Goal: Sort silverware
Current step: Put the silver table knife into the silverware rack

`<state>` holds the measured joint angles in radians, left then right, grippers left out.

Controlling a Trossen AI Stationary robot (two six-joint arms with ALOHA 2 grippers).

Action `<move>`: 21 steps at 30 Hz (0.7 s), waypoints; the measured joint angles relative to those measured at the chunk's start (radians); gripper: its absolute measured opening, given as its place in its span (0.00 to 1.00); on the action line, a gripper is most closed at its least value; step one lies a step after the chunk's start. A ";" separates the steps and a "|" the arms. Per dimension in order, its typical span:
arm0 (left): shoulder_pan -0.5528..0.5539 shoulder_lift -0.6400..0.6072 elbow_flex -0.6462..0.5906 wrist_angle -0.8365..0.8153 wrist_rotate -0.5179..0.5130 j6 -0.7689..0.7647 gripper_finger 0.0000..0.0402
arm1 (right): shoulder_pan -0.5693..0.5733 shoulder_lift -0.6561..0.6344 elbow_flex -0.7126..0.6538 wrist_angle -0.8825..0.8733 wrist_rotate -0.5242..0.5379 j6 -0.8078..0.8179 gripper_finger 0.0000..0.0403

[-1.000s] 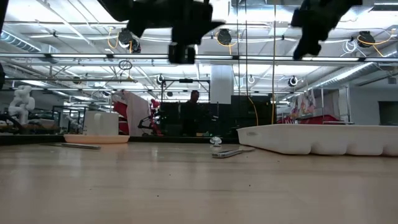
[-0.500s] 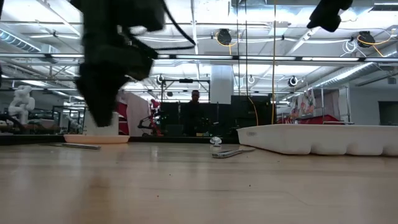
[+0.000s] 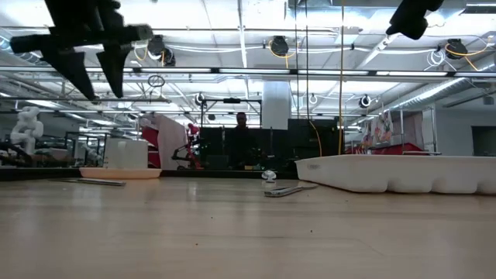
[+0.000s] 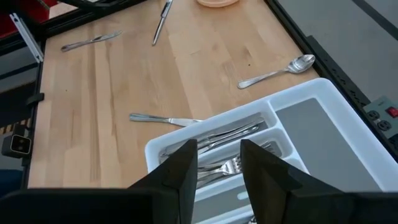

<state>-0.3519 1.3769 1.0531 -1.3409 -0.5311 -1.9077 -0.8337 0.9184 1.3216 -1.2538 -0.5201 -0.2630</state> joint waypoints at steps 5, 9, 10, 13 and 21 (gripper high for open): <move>0.167 -0.065 -0.002 -0.124 0.033 0.014 0.55 | 0.000 0.000 0.000 0.005 0.000 0.001 0.28; 0.312 -0.078 -0.027 0.021 0.033 0.447 0.55 | 0.000 0.003 0.000 0.038 -0.001 0.027 0.28; 0.339 -0.075 -0.035 0.093 0.042 0.610 0.55 | 0.001 0.005 0.000 0.051 -0.002 0.033 0.28; 0.395 -0.047 -0.054 0.247 0.137 1.075 0.55 | 0.012 0.017 0.000 0.077 -0.003 0.040 0.28; 0.440 0.039 -0.076 0.276 0.277 1.647 0.55 | 0.039 0.065 -0.001 0.076 -0.003 0.042 0.28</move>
<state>0.0879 1.4158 0.9766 -1.0651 -0.2542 -0.2605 -0.7947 0.9834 1.3211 -1.1774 -0.5232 -0.2209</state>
